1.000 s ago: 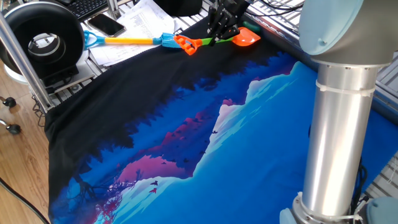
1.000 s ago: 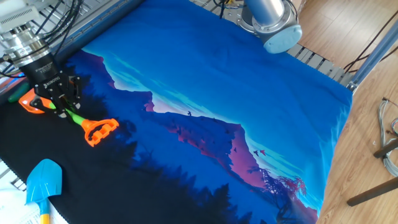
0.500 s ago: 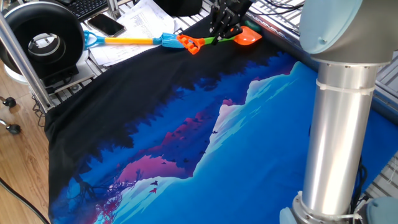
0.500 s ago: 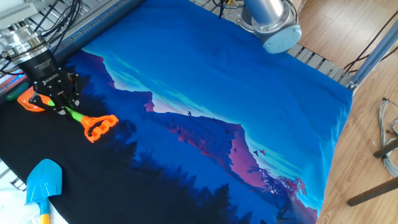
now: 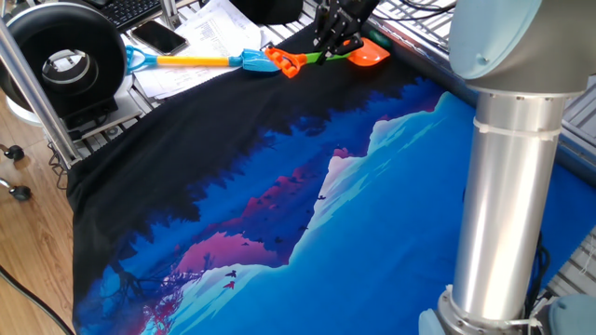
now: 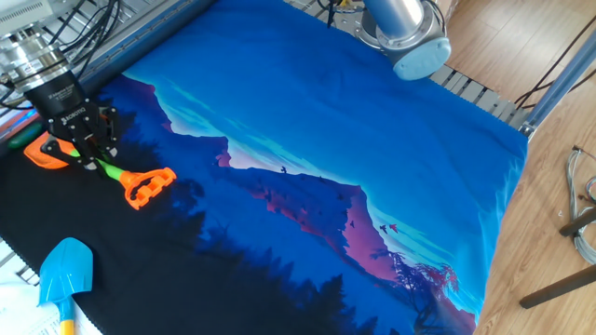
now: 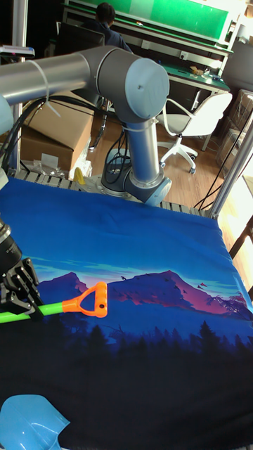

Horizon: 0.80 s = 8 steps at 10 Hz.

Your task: Use a shovel to scoop up an object

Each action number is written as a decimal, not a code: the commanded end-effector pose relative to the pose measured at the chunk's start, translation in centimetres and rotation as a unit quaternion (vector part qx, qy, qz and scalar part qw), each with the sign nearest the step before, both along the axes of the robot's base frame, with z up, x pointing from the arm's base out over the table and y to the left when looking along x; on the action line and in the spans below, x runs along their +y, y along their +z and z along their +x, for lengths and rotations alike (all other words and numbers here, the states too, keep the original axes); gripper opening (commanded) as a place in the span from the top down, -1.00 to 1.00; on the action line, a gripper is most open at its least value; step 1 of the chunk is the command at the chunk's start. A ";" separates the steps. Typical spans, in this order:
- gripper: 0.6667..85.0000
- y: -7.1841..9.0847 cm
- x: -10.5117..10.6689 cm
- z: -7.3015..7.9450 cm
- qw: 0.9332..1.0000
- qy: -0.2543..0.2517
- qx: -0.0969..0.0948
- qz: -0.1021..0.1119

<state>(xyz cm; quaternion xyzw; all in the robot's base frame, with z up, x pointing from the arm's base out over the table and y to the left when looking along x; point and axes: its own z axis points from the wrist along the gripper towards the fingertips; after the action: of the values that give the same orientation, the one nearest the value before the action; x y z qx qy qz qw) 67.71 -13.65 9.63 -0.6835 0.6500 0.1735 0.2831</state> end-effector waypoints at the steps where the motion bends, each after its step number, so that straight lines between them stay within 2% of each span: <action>1: 0.72 0.6 -0.3 0.3 1.000 0.006 -0.011 0.005; 5: 0.72 1.0 -0.6 0.4 1.000 0.009 -0.016 0.013; 8: 0.72 1.6 0.0 0.6 0.999 0.008 -0.023 0.034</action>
<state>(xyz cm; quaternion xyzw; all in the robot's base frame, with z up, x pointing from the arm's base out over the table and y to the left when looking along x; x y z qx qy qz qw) 67.93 -13.99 10.44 -0.6881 0.6359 0.1774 0.3010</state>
